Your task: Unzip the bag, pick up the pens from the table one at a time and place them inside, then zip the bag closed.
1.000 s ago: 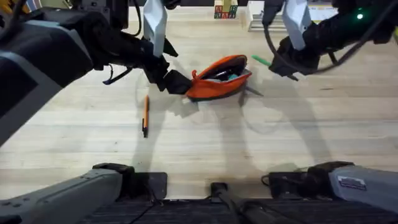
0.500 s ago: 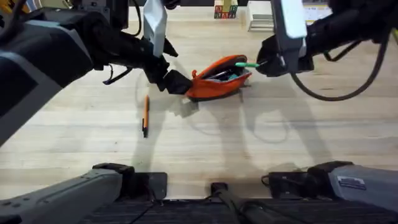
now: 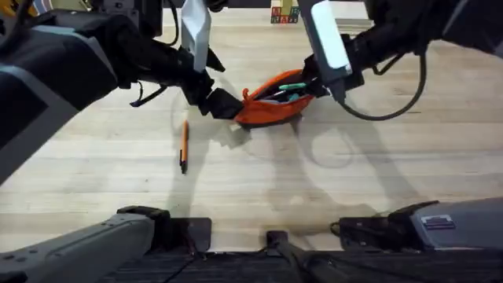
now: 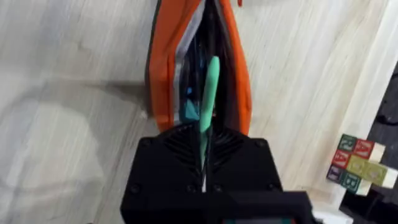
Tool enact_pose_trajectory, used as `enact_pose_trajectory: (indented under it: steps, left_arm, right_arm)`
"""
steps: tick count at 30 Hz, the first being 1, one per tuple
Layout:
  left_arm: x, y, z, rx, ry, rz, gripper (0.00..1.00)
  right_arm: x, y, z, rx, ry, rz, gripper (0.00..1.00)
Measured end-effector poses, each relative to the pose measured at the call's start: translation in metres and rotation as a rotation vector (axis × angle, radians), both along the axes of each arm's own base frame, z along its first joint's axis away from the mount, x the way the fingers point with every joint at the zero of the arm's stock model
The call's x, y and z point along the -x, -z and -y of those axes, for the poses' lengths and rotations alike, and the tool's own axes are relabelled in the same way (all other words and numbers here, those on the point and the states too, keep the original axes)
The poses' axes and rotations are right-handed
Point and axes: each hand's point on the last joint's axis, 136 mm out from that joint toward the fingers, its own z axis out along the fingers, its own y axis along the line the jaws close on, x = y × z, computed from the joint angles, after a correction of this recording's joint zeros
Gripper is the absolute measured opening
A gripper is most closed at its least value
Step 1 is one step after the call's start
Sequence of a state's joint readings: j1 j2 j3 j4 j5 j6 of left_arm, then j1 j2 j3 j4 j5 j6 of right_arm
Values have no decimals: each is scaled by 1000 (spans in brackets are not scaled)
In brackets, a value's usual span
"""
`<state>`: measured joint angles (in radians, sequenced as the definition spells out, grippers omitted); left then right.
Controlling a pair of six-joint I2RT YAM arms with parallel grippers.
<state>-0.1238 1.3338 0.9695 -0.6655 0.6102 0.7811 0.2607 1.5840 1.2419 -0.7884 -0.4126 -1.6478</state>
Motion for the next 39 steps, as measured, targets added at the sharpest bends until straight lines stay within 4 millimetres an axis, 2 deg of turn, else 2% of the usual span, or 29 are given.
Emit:
enact_pose_trajectory:
  steps: [6, 16, 25, 28, 29, 30, 35, 36, 39]
  left_arm:
    - [0, 0, 0, 0, 0, 0, 993]
    - [0, 0, 0, 0, 0, 0, 994]
    - [0, 0, 0, 0, 0, 0, 994]
    - [0, 0, 0, 0, 0, 0, 994]
    - [0, 0, 0, 0, 0, 0, 994]
    - [0, 0, 0, 0, 0, 0, 994]
    - [0, 0, 0, 0, 0, 0, 994]
    - [0, 0, 0, 0, 0, 0, 994]
    - [0, 0, 0, 0, 0, 0, 994]
  right_arm:
    - [-1, 8, -13, -1, -35, 2, 33]
    - [-6, 40, -27, 15, -68, -49, 33]
    - [-13, 41, -45, -3, -107, 2, 34]
    - [-14, 49, -47, -3, -110, -11, 35]
    - [-14, 50, -47, -3, -107, -16, 87]
    - [-14, 50, -47, -2, -109, -17, 193]
    - [-14, 51, -47, -3, -107, -15, 902]
    - [-15, 50, -47, -3, -110, -13, 969]
    - [-16, 50, -47, -3, -109, -10, 997]
